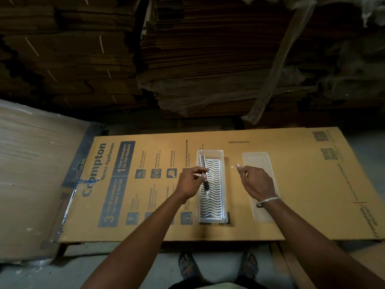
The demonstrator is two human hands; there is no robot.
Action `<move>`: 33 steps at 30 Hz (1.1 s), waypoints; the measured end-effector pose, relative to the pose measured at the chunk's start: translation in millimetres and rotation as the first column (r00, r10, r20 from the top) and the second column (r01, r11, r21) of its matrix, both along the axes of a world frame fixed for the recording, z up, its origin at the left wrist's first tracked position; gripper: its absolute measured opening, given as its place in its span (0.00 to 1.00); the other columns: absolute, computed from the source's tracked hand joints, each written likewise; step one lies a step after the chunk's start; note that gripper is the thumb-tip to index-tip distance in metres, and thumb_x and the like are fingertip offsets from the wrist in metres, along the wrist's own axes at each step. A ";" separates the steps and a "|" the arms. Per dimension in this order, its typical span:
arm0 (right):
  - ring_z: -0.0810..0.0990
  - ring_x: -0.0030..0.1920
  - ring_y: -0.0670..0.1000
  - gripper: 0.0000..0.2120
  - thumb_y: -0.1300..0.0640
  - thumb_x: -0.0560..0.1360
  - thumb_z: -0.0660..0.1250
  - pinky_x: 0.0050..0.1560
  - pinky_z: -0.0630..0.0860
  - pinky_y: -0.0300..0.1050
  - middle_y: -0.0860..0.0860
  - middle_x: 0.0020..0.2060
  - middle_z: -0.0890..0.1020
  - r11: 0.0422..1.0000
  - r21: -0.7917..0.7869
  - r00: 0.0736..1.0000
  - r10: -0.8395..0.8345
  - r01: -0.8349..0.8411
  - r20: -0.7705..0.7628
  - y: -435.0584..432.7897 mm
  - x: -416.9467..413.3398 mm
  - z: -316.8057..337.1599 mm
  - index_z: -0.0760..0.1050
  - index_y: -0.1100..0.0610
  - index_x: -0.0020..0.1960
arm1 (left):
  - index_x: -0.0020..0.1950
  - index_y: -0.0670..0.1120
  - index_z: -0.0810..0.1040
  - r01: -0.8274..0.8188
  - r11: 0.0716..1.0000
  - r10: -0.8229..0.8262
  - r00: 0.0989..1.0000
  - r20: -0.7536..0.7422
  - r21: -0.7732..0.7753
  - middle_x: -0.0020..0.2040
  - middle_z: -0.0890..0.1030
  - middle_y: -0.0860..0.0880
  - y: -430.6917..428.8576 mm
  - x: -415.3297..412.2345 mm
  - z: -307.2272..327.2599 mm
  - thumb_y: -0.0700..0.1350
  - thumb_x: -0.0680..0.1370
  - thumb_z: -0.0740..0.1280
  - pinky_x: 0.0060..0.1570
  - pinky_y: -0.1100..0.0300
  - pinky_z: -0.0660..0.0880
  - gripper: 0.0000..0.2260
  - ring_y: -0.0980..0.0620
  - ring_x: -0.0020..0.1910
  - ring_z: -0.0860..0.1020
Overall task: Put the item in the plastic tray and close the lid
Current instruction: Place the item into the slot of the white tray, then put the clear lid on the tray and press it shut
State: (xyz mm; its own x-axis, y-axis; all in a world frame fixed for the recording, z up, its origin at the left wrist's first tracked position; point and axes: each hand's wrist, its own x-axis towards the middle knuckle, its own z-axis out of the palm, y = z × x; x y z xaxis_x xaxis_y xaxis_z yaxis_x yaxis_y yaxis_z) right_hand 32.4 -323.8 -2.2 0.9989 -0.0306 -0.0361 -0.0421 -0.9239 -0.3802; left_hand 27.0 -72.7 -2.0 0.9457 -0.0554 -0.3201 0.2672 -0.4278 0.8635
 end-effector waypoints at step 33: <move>0.69 0.64 0.63 0.45 0.29 0.66 0.69 0.59 0.72 0.56 0.61 0.67 0.68 0.926 -0.286 0.882 -0.337 0.247 -0.329 -42.9 -15.9 -64.5 0.62 0.53 0.73 | 0.65 0.38 0.76 0.075 0.787 -0.124 0.991 0.038 0.613 0.57 0.83 0.40 -52.0 14.9 -27.0 0.32 0.79 0.64 0.52 0.49 0.79 0.14 0.41 0.56 0.83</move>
